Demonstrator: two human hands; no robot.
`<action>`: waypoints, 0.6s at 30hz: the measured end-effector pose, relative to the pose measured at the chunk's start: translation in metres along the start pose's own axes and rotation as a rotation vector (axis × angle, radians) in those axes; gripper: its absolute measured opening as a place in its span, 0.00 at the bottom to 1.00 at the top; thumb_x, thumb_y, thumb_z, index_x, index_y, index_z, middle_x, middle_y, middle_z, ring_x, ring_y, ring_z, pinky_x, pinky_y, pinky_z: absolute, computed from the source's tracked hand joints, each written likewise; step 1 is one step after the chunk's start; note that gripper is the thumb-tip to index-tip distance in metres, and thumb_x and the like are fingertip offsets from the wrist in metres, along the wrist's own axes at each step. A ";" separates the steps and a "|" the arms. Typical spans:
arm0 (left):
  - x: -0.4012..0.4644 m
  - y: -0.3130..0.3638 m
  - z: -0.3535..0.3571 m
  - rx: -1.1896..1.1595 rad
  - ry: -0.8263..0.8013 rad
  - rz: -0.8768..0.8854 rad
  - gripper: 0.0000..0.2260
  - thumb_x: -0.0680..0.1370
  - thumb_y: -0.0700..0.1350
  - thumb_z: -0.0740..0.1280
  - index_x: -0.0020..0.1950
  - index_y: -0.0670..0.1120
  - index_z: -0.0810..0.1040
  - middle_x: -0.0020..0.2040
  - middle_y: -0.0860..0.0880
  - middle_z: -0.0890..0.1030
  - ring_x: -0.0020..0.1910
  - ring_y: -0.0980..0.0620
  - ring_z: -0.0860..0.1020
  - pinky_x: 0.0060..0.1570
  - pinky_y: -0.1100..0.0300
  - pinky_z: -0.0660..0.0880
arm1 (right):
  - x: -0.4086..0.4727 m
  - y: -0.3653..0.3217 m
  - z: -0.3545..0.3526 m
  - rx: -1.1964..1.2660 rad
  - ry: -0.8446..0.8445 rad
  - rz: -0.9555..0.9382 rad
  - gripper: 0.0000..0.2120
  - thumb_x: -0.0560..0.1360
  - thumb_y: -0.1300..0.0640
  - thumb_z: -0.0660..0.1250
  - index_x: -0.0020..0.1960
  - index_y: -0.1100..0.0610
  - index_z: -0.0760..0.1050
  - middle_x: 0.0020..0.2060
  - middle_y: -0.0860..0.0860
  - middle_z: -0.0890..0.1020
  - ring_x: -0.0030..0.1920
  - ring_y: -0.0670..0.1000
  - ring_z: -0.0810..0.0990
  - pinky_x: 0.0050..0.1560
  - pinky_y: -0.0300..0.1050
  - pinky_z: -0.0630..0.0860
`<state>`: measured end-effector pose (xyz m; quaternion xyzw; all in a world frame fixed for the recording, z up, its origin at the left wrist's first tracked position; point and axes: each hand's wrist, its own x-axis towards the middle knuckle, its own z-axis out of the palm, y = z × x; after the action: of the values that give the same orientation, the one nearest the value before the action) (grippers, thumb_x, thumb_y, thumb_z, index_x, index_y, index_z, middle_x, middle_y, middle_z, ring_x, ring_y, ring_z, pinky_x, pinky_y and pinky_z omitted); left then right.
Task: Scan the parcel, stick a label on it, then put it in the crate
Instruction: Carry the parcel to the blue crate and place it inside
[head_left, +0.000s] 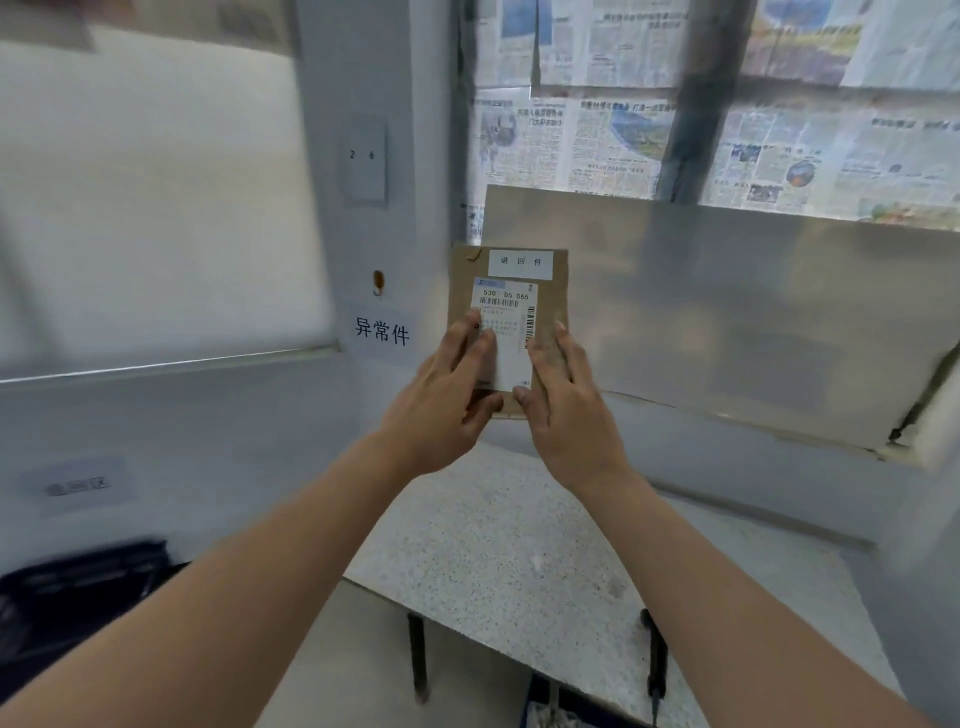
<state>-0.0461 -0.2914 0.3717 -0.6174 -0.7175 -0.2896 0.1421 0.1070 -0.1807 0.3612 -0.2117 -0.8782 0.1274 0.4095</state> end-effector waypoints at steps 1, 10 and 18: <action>-0.006 -0.003 -0.009 0.016 0.013 -0.008 0.34 0.82 0.55 0.62 0.83 0.44 0.55 0.86 0.48 0.46 0.82 0.41 0.58 0.76 0.40 0.67 | 0.000 -0.009 0.003 0.009 0.000 -0.023 0.26 0.85 0.54 0.63 0.80 0.59 0.65 0.82 0.58 0.58 0.79 0.60 0.65 0.68 0.64 0.76; -0.072 -0.060 -0.093 0.141 0.088 -0.061 0.34 0.81 0.55 0.62 0.82 0.41 0.57 0.85 0.44 0.50 0.81 0.41 0.60 0.74 0.42 0.69 | 0.012 -0.103 0.055 0.104 -0.010 -0.165 0.26 0.84 0.51 0.63 0.80 0.58 0.65 0.82 0.57 0.59 0.80 0.59 0.63 0.69 0.64 0.75; -0.153 -0.152 -0.168 0.216 0.108 -0.127 0.34 0.81 0.57 0.62 0.83 0.43 0.56 0.85 0.46 0.50 0.81 0.42 0.61 0.72 0.42 0.72 | 0.012 -0.212 0.139 0.209 -0.034 -0.220 0.25 0.83 0.51 0.66 0.77 0.58 0.70 0.80 0.57 0.61 0.78 0.60 0.67 0.66 0.65 0.78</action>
<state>-0.1893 -0.5239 0.3822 -0.5353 -0.7735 -0.2518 0.2274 -0.0642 -0.3679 0.3659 -0.0683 -0.8849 0.1762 0.4258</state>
